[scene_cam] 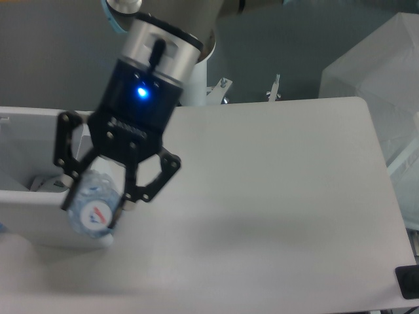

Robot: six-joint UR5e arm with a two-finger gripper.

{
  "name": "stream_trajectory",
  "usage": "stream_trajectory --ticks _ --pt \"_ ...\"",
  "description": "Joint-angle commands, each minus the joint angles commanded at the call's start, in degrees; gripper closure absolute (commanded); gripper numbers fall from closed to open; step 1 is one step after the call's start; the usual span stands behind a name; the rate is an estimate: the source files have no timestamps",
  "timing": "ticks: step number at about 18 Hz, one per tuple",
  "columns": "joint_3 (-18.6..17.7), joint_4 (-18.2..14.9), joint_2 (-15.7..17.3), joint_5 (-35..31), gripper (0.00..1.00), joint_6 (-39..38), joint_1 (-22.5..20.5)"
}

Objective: Place the trash in the trash can
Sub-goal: 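Lift the bottle and carry it over the trash bin, then lower the bottle into the bin and open the gripper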

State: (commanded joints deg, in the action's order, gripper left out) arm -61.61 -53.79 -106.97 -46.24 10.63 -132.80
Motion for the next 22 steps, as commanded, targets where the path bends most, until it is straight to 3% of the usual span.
stream_trajectory --ticks 4,11,18,22 --pt "-1.40 0.09 1.50 0.71 0.67 0.00 2.72" --pt "-10.45 0.44 5.36 0.80 0.65 5.62 5.80" --pt "-16.52 0.53 5.89 0.71 0.62 12.38 6.94" --pt "-18.01 0.53 5.81 0.71 0.47 15.03 7.38"
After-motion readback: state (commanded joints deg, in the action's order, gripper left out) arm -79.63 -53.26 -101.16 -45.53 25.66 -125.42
